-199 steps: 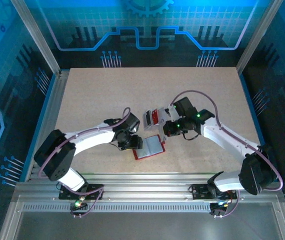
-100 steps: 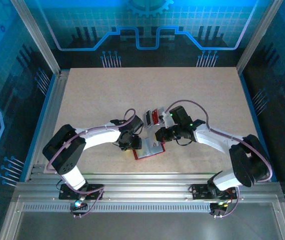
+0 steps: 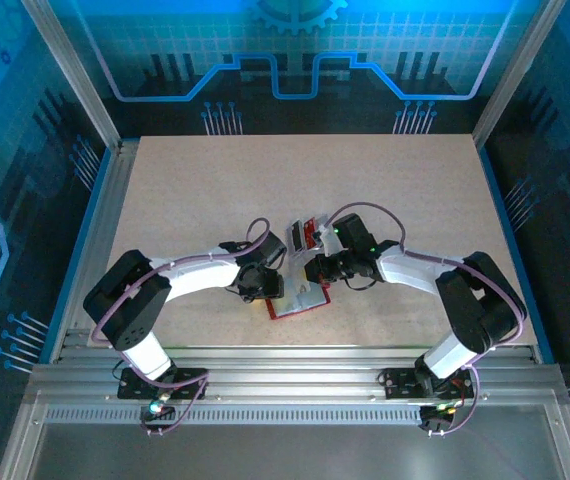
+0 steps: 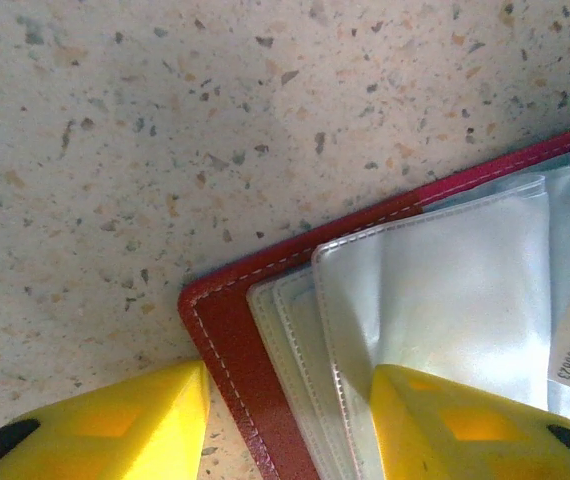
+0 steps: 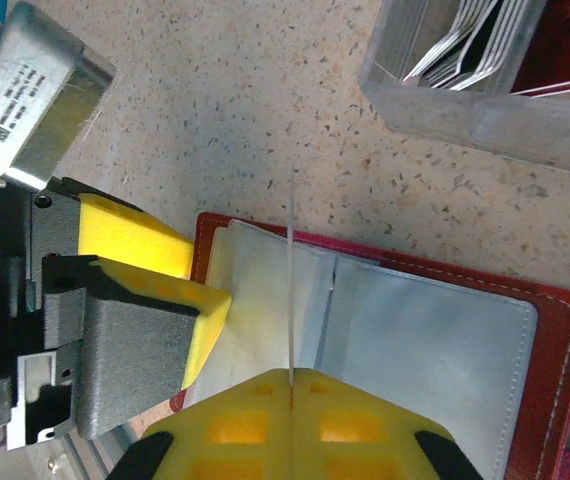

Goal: Put the credit cards into the card holder

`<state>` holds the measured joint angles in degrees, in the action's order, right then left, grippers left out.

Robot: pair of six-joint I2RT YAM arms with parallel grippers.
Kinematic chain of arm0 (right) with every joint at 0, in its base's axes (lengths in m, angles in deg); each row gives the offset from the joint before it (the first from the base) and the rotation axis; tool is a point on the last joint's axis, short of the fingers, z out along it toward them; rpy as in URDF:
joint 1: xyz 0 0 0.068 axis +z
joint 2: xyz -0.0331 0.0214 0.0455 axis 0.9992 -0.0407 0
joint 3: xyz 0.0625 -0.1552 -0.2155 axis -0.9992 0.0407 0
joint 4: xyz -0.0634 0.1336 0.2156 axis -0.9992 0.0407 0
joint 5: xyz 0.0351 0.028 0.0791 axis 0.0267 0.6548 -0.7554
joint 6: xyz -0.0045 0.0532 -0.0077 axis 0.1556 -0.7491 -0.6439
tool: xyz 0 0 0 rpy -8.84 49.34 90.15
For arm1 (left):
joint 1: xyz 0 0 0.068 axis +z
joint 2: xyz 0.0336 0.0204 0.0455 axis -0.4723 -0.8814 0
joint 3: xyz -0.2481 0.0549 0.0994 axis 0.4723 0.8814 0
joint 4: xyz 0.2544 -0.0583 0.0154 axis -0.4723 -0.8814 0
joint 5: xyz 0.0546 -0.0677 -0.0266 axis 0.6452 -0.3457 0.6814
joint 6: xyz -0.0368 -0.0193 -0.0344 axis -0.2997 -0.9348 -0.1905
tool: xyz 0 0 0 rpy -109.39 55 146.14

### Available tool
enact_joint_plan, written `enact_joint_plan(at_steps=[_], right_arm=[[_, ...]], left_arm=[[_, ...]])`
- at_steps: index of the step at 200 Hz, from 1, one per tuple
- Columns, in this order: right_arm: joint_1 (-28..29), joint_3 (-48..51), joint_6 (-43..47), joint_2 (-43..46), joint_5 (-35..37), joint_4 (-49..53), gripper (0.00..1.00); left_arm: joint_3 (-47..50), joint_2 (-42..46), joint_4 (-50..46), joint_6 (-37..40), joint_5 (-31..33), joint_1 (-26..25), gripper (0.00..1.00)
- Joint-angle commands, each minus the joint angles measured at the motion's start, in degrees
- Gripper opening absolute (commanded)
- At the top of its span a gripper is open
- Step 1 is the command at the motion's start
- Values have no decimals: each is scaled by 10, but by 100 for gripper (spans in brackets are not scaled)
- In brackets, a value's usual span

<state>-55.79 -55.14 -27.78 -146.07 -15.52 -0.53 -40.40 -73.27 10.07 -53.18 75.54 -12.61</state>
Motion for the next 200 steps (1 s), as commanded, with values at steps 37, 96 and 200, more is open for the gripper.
enact_joint_plan(at_steps=[37, 96, 200], right_arm=[[6, -6, -12, -14, -10, -11, 0], [0, -4, -42, -16, -39, -26, 0], [-18, 5, -73, -23, -58, -35, 0]], left_arm=[[30, -13, -19, -8, 10, -4, 47], [35, -10, -18, -10, 11, -3, 47], [44, 3, -18, -11, 11, -4, 47]])
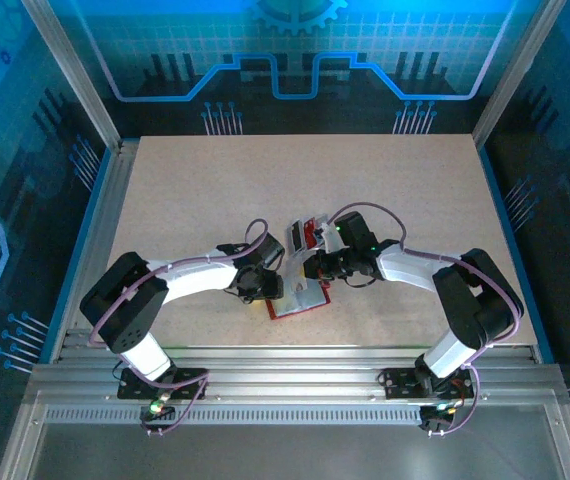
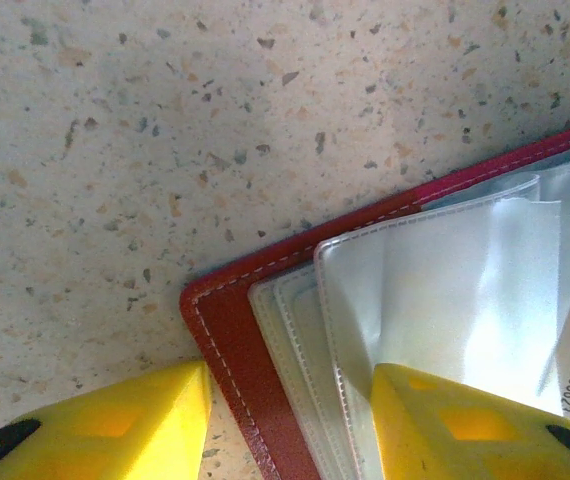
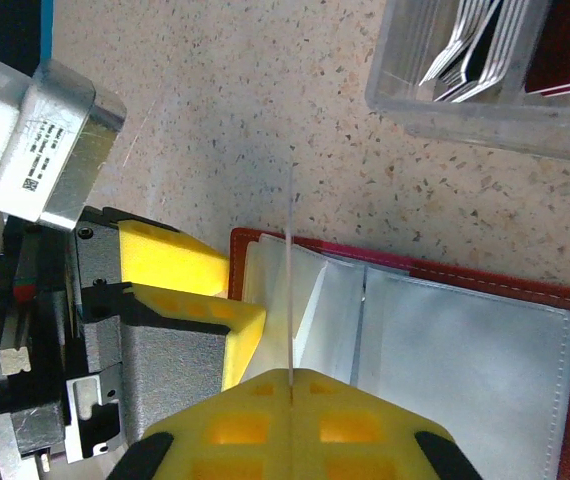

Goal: Put the credit cards into the card holder

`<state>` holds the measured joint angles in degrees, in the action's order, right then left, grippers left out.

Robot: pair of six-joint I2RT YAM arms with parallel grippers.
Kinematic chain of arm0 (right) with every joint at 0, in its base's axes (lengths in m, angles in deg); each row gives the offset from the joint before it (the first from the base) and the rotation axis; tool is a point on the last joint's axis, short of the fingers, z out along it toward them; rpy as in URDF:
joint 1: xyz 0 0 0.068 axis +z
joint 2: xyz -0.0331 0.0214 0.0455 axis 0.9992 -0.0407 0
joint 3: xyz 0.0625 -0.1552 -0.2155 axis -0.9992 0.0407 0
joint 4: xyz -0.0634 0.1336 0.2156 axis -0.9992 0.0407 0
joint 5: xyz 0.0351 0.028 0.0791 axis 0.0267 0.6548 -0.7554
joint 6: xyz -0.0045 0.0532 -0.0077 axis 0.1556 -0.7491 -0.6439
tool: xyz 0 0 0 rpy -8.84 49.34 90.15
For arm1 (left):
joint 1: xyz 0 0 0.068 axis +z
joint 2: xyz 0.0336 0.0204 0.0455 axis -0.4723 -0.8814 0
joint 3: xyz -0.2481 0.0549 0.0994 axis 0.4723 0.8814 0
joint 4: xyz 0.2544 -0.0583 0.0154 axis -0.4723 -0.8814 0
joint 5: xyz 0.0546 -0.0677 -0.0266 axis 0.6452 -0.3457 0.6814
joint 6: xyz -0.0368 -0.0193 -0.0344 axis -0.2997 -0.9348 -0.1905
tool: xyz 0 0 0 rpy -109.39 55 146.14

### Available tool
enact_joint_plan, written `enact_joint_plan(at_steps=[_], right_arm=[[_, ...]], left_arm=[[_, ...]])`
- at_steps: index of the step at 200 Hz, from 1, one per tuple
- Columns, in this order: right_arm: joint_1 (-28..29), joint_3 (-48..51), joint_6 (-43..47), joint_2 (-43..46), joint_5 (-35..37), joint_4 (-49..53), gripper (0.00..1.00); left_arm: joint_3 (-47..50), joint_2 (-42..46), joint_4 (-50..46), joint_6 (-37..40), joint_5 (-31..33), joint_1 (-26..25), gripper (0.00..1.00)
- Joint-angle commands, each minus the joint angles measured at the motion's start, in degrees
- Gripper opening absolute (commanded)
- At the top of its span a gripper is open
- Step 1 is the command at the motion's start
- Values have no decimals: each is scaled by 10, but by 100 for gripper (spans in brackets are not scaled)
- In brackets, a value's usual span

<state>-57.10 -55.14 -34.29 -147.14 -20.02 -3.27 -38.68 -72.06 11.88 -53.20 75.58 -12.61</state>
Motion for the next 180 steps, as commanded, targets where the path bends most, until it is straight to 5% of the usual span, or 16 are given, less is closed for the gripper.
enact_joint_plan(at_steps=[1, 180], right_arm=[[-5, 5, -7, -13, -14, -7, 0], [9, 36, -3, -32, -2, 41, 0]], left_arm=[[26, -9, -35, -11, 11, -4, 47], [34, -7, -26, -11, 8, -4, 47]])
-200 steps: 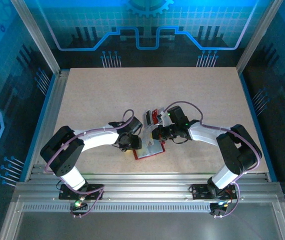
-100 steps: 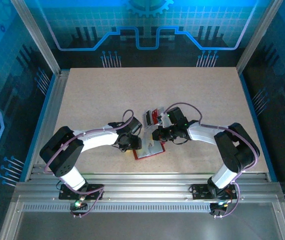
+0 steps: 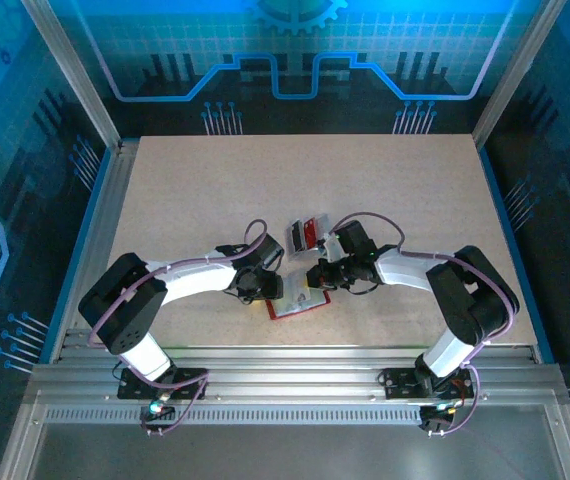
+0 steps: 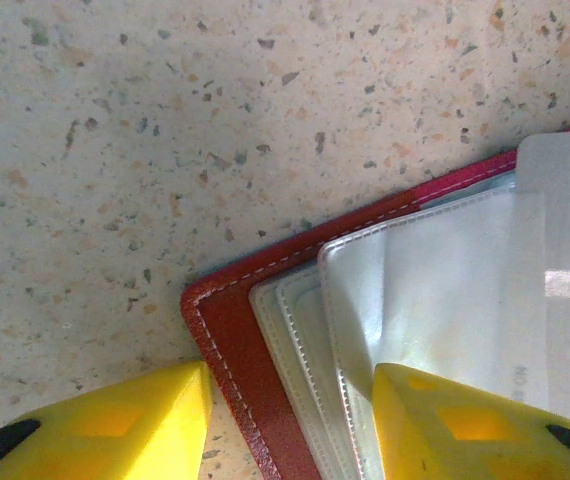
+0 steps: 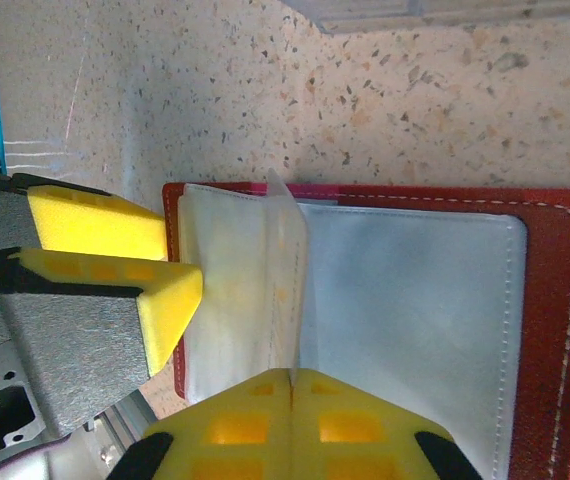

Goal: Put the credit cards into the card holder

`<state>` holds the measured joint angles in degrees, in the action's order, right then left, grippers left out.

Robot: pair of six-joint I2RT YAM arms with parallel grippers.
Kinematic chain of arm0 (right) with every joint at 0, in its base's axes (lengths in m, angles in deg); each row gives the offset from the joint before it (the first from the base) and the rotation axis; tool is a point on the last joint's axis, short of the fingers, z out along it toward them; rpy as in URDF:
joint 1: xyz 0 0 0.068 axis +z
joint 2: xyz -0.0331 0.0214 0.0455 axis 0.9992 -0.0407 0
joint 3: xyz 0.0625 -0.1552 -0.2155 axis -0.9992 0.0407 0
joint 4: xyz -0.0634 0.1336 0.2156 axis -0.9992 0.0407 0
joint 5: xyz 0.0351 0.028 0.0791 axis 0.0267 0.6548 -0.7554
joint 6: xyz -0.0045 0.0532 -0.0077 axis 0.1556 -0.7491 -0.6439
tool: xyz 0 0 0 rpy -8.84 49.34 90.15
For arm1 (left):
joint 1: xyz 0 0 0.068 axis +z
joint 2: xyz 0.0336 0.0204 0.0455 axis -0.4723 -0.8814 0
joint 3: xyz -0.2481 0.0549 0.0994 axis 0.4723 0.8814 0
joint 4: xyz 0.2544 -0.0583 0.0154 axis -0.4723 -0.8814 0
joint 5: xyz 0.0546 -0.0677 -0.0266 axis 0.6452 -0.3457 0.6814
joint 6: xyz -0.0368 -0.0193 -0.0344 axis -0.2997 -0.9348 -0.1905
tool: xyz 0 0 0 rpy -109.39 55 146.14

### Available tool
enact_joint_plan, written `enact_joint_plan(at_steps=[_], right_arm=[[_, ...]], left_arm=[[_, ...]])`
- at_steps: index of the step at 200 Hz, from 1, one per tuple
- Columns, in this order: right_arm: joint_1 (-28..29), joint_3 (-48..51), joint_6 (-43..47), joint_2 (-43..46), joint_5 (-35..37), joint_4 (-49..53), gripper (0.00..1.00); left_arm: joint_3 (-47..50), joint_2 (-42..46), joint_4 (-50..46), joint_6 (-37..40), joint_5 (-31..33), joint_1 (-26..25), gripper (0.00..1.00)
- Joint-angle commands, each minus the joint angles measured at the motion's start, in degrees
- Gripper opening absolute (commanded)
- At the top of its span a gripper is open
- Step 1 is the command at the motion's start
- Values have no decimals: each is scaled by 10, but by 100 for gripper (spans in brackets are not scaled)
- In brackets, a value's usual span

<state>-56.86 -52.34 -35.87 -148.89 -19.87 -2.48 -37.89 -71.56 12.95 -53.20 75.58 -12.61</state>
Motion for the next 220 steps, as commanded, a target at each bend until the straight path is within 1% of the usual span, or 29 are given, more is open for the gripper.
enact_joint_plan(at_steps=[1, 98, 159, 191, 220], right_arm=[[7, 8, 13, -14, -4, 34, 0], [20, -1, 49, -28, 0, 76, 0], [30, -58, 74, -62, 0, 107, 0], [44, -72, 68, -71, -5, 107, 0], [64, -75, 49, -87, -3, 81, 0]], left_arm=[[26, -12, -37, -11, 8, -4, 47], [33, -14, -28, -14, 6, -3, 47], [30, -13, -29, -15, 2, -3, 47], [30, -5, -25, -18, -6, -4, 47], [23, 8, -25, -17, -15, -4, 47]])
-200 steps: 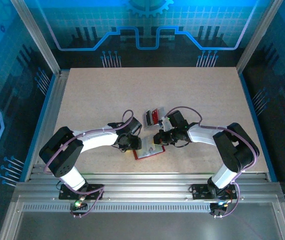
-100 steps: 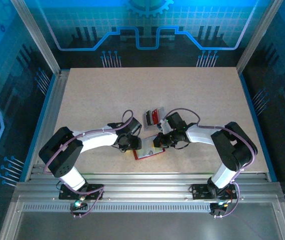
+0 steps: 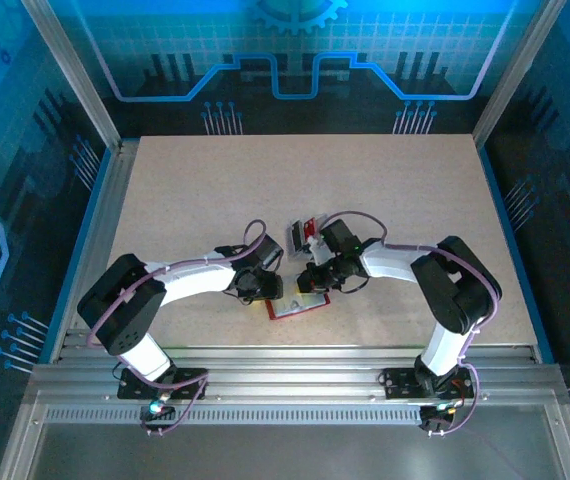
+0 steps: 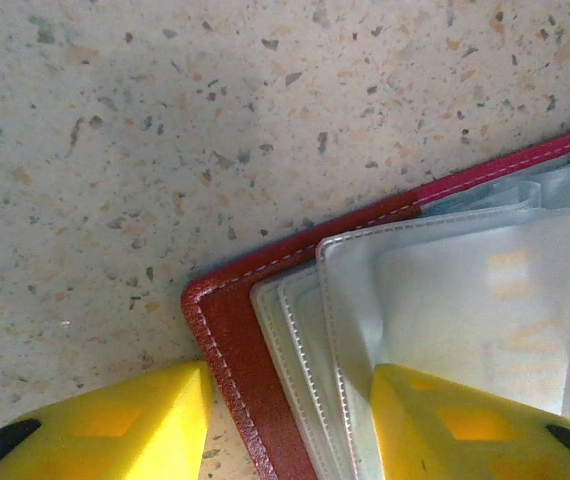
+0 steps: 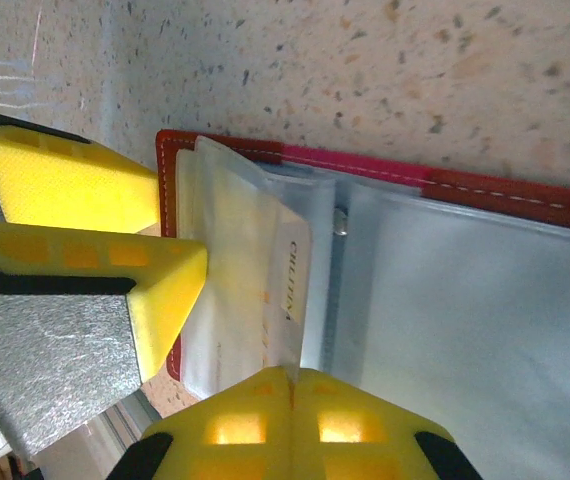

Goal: Put the credit cards into the card holder

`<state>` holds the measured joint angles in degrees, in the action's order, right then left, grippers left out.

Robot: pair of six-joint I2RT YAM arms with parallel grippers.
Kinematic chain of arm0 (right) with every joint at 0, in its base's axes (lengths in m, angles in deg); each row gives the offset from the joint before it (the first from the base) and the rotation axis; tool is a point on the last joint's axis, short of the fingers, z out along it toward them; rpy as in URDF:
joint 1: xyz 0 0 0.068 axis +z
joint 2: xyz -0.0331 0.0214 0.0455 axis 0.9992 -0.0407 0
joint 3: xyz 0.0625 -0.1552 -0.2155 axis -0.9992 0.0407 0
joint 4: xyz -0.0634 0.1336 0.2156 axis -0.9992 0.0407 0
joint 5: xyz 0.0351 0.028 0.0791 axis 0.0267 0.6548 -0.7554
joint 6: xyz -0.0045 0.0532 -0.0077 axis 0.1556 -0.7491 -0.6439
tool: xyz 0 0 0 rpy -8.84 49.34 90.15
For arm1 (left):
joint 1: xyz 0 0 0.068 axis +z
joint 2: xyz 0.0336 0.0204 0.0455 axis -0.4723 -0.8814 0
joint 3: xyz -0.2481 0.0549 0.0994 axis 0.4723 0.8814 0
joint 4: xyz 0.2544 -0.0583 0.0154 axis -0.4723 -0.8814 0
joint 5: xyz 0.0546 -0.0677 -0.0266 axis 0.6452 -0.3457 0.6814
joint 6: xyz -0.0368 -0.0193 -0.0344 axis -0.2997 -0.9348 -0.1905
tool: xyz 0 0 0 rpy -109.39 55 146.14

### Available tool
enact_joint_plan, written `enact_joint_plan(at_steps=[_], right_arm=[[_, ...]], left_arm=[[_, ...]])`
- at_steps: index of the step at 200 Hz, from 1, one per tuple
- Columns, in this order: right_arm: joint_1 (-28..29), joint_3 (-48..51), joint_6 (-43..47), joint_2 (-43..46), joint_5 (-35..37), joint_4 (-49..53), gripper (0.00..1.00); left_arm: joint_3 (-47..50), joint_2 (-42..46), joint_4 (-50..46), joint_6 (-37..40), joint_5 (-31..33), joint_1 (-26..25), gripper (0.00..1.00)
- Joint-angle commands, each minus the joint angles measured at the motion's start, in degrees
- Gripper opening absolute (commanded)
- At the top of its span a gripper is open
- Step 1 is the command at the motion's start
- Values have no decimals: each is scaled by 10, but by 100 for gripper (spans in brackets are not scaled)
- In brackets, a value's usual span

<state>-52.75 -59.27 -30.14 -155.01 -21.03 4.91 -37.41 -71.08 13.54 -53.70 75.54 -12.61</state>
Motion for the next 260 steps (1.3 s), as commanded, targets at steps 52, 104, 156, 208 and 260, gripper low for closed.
enact_joint_plan(at_steps=[52, 104, 156, 208, 260], right_arm=[[28, -25, -3, -41, 27, 20, 0], [26, -26, 3, -32, 34, 36, 0], [29, -36, 10, -26, 35, 53, 0], [34, -42, 12, -23, 38, 60, 0], [56, -62, -10, -40, 38, 44, 0]], left_arm=[[23, 42, -15, -18, -72, 12, 48], [80, 112, 33, -42, -135, 55, 31], [72, 55, 53, -34, -137, 61, 0], [85, 1, 94, -33, -150, 60, 0], [102, 2, 116, -45, -156, 60, 0]])
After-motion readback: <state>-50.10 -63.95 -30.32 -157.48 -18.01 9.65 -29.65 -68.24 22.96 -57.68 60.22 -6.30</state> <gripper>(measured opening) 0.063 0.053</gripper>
